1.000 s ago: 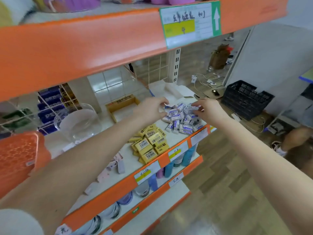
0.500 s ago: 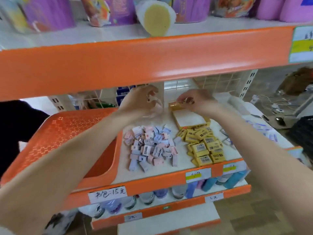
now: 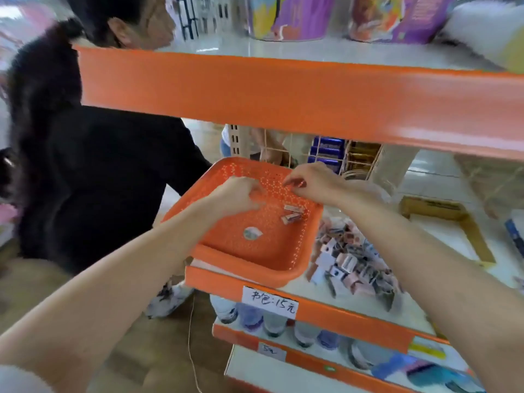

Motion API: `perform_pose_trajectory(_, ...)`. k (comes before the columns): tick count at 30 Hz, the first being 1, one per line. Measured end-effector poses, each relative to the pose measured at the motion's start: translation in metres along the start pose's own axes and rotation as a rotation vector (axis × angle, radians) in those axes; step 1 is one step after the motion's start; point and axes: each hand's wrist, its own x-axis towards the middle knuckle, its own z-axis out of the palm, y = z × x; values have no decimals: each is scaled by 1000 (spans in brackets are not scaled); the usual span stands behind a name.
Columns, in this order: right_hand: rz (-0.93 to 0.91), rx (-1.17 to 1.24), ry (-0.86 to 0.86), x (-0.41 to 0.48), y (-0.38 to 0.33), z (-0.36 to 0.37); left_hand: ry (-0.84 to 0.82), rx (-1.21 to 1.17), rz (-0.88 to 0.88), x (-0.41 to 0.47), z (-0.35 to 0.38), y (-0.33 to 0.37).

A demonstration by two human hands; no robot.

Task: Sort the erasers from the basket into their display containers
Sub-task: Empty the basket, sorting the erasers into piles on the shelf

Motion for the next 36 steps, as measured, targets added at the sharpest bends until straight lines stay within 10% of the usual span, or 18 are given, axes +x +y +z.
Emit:
perform_pose_trajectory(9,186,-465,-328,48,5,33,-299,205,8,42,39,31)
perform_pose_trajectory(36,193,-368,-206,49,-6,54,-182,7,-99,4,14,-48)
